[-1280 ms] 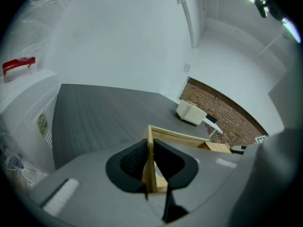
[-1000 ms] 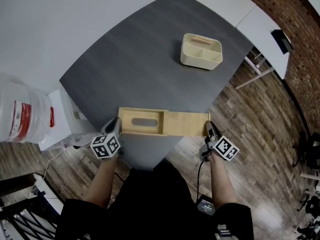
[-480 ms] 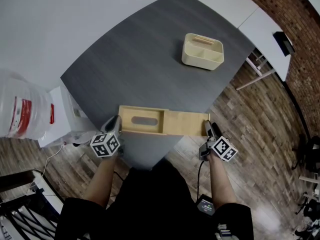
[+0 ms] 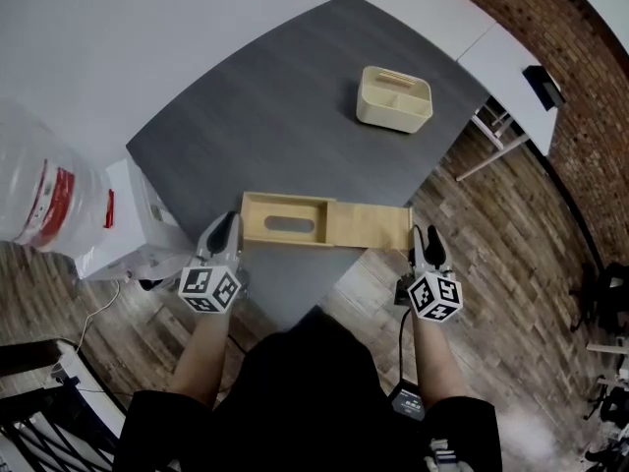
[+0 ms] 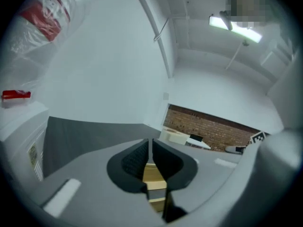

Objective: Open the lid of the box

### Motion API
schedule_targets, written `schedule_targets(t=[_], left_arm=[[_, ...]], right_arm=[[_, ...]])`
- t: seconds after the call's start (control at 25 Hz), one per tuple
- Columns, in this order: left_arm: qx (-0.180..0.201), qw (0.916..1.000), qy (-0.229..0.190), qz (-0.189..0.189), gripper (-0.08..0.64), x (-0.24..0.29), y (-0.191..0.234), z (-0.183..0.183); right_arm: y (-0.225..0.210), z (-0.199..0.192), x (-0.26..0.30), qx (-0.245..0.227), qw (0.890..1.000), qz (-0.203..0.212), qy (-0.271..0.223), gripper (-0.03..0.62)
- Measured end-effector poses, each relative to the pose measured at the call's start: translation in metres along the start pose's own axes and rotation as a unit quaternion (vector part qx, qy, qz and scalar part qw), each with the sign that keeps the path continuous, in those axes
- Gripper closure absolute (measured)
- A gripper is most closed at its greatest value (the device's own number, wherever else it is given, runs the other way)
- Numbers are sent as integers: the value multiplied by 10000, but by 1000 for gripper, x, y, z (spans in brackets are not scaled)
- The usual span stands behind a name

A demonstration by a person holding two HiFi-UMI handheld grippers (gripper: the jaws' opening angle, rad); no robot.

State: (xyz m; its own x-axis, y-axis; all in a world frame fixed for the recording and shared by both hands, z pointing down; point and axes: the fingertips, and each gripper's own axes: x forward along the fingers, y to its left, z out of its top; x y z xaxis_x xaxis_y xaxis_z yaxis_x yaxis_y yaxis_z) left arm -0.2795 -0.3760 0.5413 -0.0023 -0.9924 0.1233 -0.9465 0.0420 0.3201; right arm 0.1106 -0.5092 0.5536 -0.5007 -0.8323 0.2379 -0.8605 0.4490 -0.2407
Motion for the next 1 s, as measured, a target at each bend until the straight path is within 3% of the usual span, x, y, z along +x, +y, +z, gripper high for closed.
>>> schedule_targets(t=[0.16,0.44,0.64,1.0], left_arm=[[90,9981,-258,-543,560,-31,-24,14],[305,9960,-429,-718,560,-96,-30,25],[574,9929,-431,-947,560,-136,-36,28],[687,9898,-465,-1158,560,-180,-52,28]], right_arm=[[40,14,-29,-152,9992,276,-244,490],[99,8,-81,-679,9947,660,-390,567],[124,-1,-111,-687,9941,721,-422,583],[136,3,-161,-718,9921,879,-540,589]])
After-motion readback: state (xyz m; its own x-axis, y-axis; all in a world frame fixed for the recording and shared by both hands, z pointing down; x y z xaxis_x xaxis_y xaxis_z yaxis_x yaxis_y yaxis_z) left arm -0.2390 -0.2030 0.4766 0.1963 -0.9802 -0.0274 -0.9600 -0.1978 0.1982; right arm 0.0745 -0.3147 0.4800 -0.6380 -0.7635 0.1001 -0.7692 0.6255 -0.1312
